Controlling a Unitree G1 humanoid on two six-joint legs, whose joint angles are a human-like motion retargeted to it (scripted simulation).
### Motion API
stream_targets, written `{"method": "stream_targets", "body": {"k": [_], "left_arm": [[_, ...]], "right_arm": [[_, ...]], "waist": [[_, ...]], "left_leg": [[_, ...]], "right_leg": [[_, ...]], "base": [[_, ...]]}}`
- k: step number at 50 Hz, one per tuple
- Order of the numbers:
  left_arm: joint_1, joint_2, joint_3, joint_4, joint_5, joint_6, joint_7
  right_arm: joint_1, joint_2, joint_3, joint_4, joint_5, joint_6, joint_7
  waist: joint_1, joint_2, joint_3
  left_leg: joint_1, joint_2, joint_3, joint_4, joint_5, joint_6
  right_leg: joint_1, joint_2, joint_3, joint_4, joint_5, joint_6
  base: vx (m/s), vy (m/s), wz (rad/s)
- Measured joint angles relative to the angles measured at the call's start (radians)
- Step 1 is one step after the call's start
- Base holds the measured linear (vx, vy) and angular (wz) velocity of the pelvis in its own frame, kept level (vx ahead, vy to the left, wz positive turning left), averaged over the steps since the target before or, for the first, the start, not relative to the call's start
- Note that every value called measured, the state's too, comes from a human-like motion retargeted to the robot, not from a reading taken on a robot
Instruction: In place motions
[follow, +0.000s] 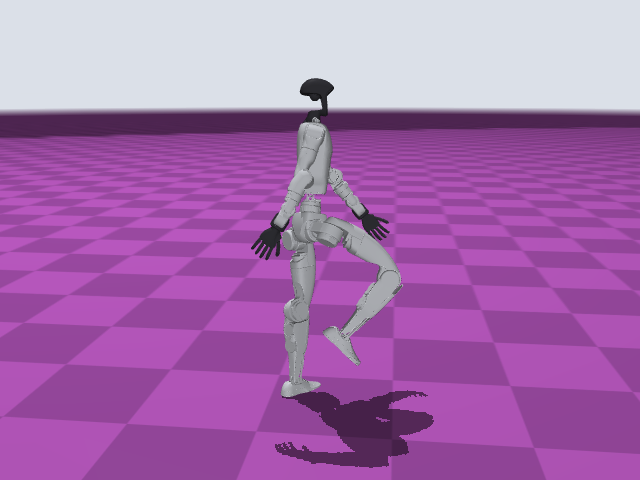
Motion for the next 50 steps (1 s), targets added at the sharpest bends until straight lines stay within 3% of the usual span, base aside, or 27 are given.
{"method": "stream_targets", "body": {"k": [5, 13, 17, 20, 22, 24, 28, 32, 37, 42, 45, 47, 50], "left_arm": [[-0.074, -0.002, 0.012, -0.057, 0.01, -0.027, 0.012], [-0.015, -0.017, 0.012, -0.011, 0.03, -0.026, -0.008], [0.079, -0.047, 0.015, 0.053, 0.023, -0.005, -0.025], [0.164, -0.071, 0.011, 0.088, 0.019, 0.026, -0.063], [0.22, -0.092, 0.02, 0.102, 0.026, 0.036, -0.068], [0.268, -0.105, 0.036, 0.112, 0.042, 0.043, -0.071], [0.355, -0.114, 0.082, 0.138, 0.093, 0.059, -0.071], [0.434, -0.099, 0.152, 0.156, 0.107, 0.077, -0.063], [0.519, -0.052, 0.171, 0.173, 0.095, 0.079, -0.067], [0.61, -0.004, 0.145, 0.19, 0.141, 0.087, -0.041], [0.695, 0.013, 0.098, 0.167, 0.203, 0.062, -0.061], [0.741, 0.02, 0.081, 0.173, 0.257, 0.057, -0.047], [0.8, 0.014, 0.072, 0.232, 0.321, 0.071, -0.045]], "right_arm": [[0.052, -0.01, -0.034, 0.0, 0.046, 0.048, -0.016], [-0.039, 0.015, -0.015, 0.0, 0.052, 0.012, 0.0], [-0.116, 0.053, 0.008, -0.016, 0.061, -0.024, 0.017], [-0.169, 0.08, 0.043, -0.046, 0.074, -0.039, 0.03], [-0.207, 0.097, 0.065, -0.065, 0.075, -0.044, 0.027], [-0.249, 0.108, 0.093, -0.083, 0.076, -0.053, 0.027], [-0.322, 0.118, 0.166, -0.095, 0.086, -0.065, 0.035], [-0.388, 0.123, 0.238, -0.111, 0.07, -0.074, 0.041], [-0.467, 0.125, 0.298, -0.129, 0.025, -0.078, 0.019], [-0.529, 0.149, 0.327, -0.156, 0.08, -0.064, 0.04], [-0.608, 0.166, 0.336, -0.19, 0.089, -0.029, 0.123], [-0.676, 0.183, 0.319, -0.234, 0.108, -0.022, 0.137], [-0.796, 0.203, 0.28, -0.304, 0.157, -0.024, 0.136]], "waist": [[-0.021, 0.002, 0.005], [0.094, -0.023, -0.038], [0.193, -0.025, -0.056], [0.244, -0.018, -0.071], [0.268, -0.026, -0.083], [0.284, -0.044, -0.088], [0.343, -0.103, -0.105], [0.425, -0.145, -0.105], [0.4, -0.129, -0.084], [0.413, -0.133, -0.065], [0.429, -0.158, -0.05], [0.453, -0.17, -0.022], [0.532, -0.18, 0.049]], "left_leg": [[-0.01, 0.011, 0.004, 0.017, 0.005, 0.01], [0.026, -0.002, 0.116, -0.011, -0.009, -0.017], [0.047, 0.016, 0.173, -0.022, -0.014, -0.046], [0.047, 0.025, 0.19, -0.025, -0.014, -0.06], [0.041, 0.009, 0.197, -0.025, -0.013, -0.064], [0.037, -0.021, 0.198, -0.027, -0.012, -0.065], [0.048, -0.086, 0.211, -0.044, -0.003, -0.071], [0.058, -0.1, 0.242, -0.065, 0.012, -0.085], [0.035, -0.078, 0.21, -0.021, 0.018, -0.082], [-0.054, -0.028, 0.201, 0.183, 0.059, -0.085], [-0.174, 0.027, 0.235, 0.434, 0.228, -0.097], [-0.291, 0.087, 0.279, 0.639, 0.33, -0.029], [-0.474, 0.194, 0.299, 1.005, 0.199, 0.045]], "right_leg": [[-0.037, 0.012, -0.008, -0.002, -0.021, -0.029], [0.285, 0.085, -0.039, -0.255, -0.001, -0.022], [0.52, 0.199, -0.045, -0.533, 0.042, -0.008], [0.681, 0.328, 0.023, -0.831, 0.096, 0.044], [0.795, 0.368, 0.048, -1.052, 0.118, 0.075], [0.903, 0.384, 0.026, -1.258, 0.041, 0.102], [1.009, 0.378, -0.023, -1.492, -0.076, 0.089], [1.006, 0.376, -0.017, -1.54, -0.098, 0.033], [1.017, 0.374, -0.072, -1.522, -0.123, 0.03], [1.036, 0.364, -0.09, -1.504, -0.142, 0.015], [1.031, 0.33, -0.081, -1.503, -0.146, 0.007], [1.025, 0.318, -0.065, -1.499, -0.142, 0.002], [1.038, 0.329, -0.033, -1.492, -0.131, -0.029]], "base": [[0.07, -0.02, -0.08], [0.08, 0.02, -0.71], [0.01, 0.06, -0.83], [-0.07, 0.07, -0.46], [-0.14, 0.11, -0.12], [-0.18, 0.15, 0.06], [-0.14, 0.17, 0.0], [-0.15, 0.16, -0.27], [-0.14, 0.25, 0.55], [-0.02, 0.3, 0.23], [-0.14, 0.31, -0.04], [-0.19, 0.21, -0.19], [-0.15, 0.17, -0.72]]}}
